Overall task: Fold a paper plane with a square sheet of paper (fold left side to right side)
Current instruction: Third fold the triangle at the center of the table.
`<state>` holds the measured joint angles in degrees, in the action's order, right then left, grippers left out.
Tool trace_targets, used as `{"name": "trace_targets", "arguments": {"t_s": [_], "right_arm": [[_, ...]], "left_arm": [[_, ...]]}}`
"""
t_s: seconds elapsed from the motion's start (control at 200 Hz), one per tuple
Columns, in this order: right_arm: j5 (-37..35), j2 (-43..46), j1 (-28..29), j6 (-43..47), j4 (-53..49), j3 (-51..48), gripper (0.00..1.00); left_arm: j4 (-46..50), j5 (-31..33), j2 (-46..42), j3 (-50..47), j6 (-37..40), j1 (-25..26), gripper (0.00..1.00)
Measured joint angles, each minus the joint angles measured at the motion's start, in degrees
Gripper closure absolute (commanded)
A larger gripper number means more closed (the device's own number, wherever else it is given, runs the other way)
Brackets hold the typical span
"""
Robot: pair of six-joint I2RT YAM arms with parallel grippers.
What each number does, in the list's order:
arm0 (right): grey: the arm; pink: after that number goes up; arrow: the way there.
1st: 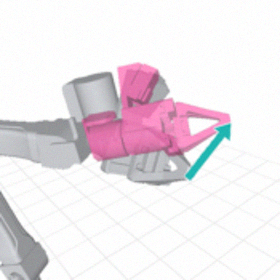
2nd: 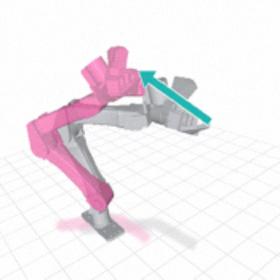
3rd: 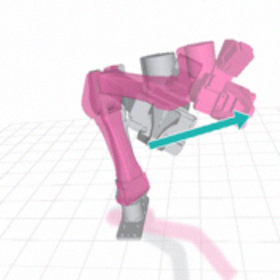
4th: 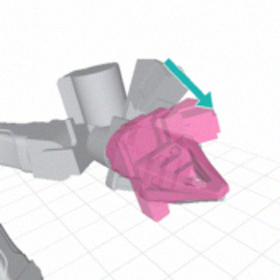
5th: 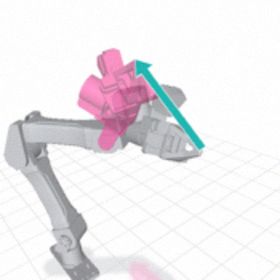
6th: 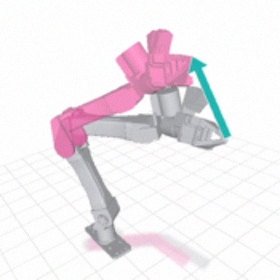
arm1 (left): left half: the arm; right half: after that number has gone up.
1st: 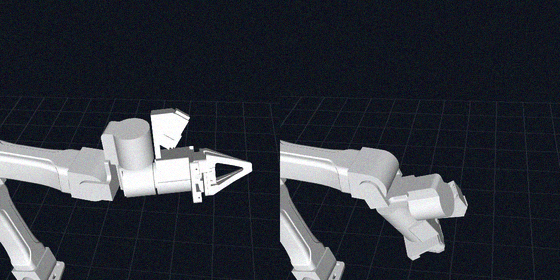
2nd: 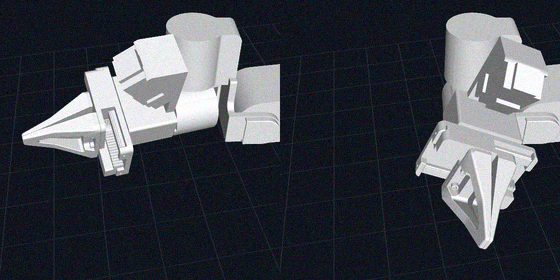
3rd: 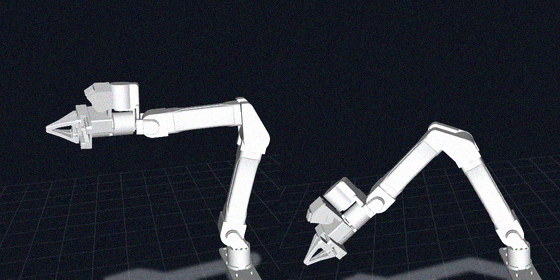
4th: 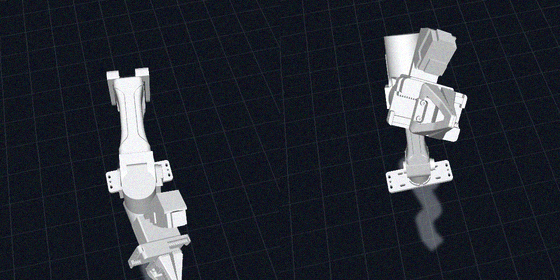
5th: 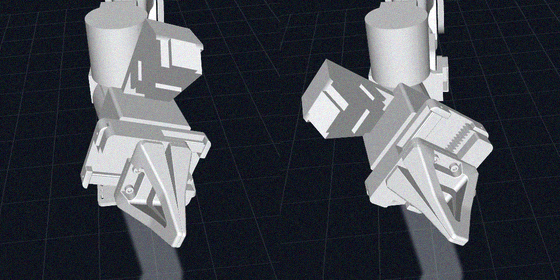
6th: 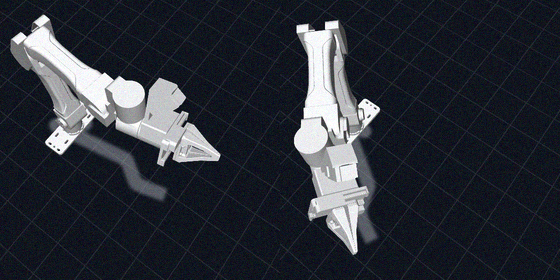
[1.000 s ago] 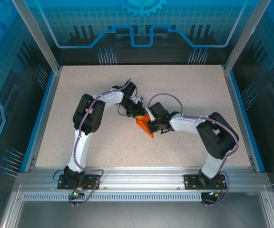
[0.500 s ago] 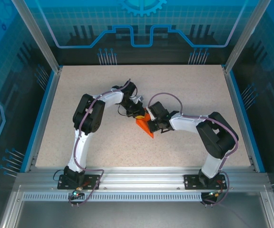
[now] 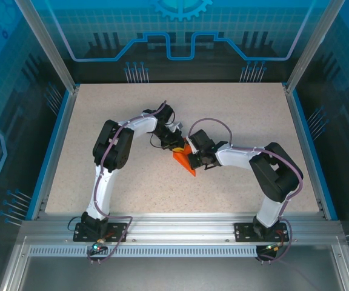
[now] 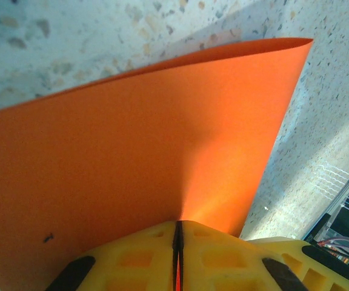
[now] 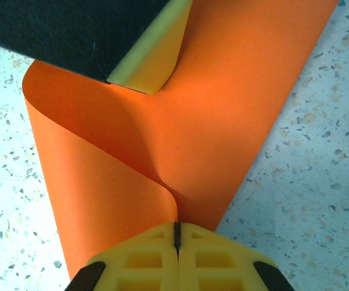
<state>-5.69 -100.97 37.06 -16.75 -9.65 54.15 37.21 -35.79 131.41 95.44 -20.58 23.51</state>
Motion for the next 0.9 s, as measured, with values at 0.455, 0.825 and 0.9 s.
{"name": "trace_targets", "arguments": {"t_s": [0.455, 0.825, 0.9], "right_arm": [[0.04, -0.11, 0.0, 0.0, -0.28, 0.63, 1.0], [0.07, -1.01, 0.0, -0.04, -0.46, 0.72, 1.0], [0.07, -1.05, 0.0, -0.07, -0.55, 0.74, 1.0]], "left_arm": [[0.0, 0.0, 0.0, 0.0, -0.02, 0.0, 0.89], [0.0, 0.0, 0.0, 0.0, 0.0, 0.04, 0.88], [0.0, 0.0, 0.0, 0.0, 0.0, 0.04, 0.87]]}}
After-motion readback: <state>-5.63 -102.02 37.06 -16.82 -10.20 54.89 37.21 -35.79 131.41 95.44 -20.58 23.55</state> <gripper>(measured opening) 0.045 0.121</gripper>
